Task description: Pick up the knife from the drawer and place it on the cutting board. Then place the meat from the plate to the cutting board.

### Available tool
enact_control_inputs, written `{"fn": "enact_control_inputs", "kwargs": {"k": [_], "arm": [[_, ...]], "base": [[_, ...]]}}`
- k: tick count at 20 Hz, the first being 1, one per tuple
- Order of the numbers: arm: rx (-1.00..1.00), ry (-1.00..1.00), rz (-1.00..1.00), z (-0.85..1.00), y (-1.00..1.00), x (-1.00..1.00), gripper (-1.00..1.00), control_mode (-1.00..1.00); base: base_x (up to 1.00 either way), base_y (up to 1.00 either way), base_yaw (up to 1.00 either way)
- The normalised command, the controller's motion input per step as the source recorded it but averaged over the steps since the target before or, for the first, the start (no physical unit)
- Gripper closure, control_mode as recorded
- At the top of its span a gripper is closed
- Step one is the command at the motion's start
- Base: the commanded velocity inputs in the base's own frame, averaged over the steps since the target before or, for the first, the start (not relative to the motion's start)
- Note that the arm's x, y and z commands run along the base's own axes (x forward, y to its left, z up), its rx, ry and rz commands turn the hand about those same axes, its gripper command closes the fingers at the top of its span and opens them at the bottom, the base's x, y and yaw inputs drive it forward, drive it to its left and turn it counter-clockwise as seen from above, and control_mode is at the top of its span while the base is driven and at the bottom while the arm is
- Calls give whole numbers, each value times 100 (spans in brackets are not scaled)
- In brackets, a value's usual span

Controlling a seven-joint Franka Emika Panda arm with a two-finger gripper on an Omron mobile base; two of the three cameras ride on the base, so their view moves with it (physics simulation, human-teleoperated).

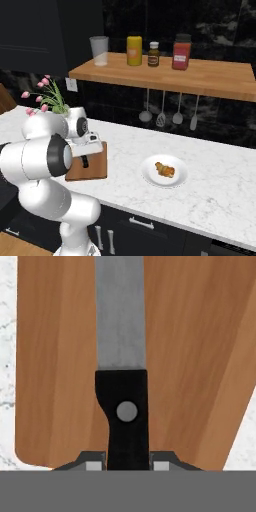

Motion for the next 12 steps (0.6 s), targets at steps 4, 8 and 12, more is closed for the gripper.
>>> {"fn": "enact_control_inputs", "kwargs": {"k": [4, 8, 12], "arm": [[0, 2, 0, -57, 0, 0, 100, -100], [0, 1, 0, -51, 0, 0, 100, -100], [0, 0, 0, -35, 0, -4, 100, -100]], "base": [[0, 0, 0], [0, 0, 0], [0, 0, 0]]}}
